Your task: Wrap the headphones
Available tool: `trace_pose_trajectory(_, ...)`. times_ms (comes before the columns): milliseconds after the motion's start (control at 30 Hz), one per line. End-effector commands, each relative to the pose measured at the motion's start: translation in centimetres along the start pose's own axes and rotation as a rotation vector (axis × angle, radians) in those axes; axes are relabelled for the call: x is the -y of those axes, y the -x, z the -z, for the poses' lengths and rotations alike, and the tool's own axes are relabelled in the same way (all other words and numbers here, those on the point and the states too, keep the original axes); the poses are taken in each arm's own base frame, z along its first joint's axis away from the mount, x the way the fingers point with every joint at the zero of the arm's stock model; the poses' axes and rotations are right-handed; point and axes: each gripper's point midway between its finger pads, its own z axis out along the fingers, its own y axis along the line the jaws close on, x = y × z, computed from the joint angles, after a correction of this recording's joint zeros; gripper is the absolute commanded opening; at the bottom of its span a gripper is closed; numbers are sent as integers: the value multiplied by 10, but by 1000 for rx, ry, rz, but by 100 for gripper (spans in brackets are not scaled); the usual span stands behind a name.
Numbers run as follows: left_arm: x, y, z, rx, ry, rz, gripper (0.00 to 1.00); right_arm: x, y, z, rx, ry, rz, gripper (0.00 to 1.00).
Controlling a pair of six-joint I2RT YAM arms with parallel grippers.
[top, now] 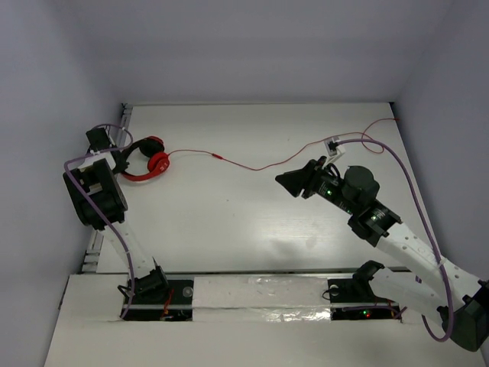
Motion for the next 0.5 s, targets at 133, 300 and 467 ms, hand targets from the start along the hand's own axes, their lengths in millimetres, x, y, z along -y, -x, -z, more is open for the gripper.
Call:
trace_pose_trajectory(133, 5, -8, -6, -19, -7, 13, 0, -8, 9, -1, 43, 35, 27, 49)
trace_pose_trajectory(300, 39, 15, 19, 29, -93, -10, 0, -6, 10, -2, 51, 31, 32, 41)
trace_pose_trajectory(467, 139, 59, 101, 135, -256, -145, 0, -8, 6, -6, 25, 50, 49, 4)
